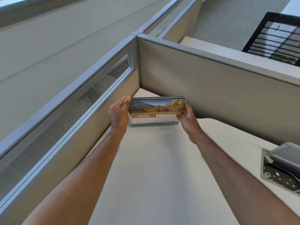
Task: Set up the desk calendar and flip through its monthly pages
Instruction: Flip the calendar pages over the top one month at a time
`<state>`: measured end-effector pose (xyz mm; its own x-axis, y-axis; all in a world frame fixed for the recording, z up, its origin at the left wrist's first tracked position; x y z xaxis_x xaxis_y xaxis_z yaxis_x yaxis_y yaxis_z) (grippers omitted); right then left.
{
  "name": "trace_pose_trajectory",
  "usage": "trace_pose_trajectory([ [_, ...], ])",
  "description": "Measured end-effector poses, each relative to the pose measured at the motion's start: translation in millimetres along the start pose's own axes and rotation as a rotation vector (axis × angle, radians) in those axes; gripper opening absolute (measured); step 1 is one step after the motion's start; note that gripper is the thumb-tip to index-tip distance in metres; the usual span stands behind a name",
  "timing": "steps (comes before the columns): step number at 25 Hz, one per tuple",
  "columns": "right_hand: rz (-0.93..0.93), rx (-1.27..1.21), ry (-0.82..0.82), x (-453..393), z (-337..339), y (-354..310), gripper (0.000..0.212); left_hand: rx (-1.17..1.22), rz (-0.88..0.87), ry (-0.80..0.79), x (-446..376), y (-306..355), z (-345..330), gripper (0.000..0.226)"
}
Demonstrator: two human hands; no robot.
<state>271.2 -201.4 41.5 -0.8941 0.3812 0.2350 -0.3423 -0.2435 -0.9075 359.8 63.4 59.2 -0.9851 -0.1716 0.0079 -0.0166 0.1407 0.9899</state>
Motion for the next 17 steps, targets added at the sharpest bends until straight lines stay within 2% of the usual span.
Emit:
trace_pose_trajectory([
  [6, 0.002, -0.014, -0.026, -6.8, -1.3, 8.2, 0.056, -0.146, -0.018, -0.009, -13.9, 8.5, -8.6, 0.024],
  [12, -0.07, 0.001, 0.095, 13.3, -11.8, 23.5, 0.048, -0.019, 0.015, -0.051, -12.5, 10.0, -12.4, 0.007],
  [17, -0.093, 0.053, 0.126, 19.2, -15.2, 33.4, 0.047, 0.034, 0.043, -0.056, -10.0, 14.2, -12.0, 0.012],
])
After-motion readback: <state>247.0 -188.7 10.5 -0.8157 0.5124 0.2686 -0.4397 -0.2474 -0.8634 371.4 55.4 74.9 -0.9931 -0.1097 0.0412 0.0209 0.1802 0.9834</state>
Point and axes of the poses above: each hand's wrist, its own x-axis away from the middle knuckle, its own z-axis out of the back of the hand, y = z × x, the point moved 3 cm from there along -x, towards the middle knuckle, and after that the axes turned 10 degrees about x, right-handed, at the moved point
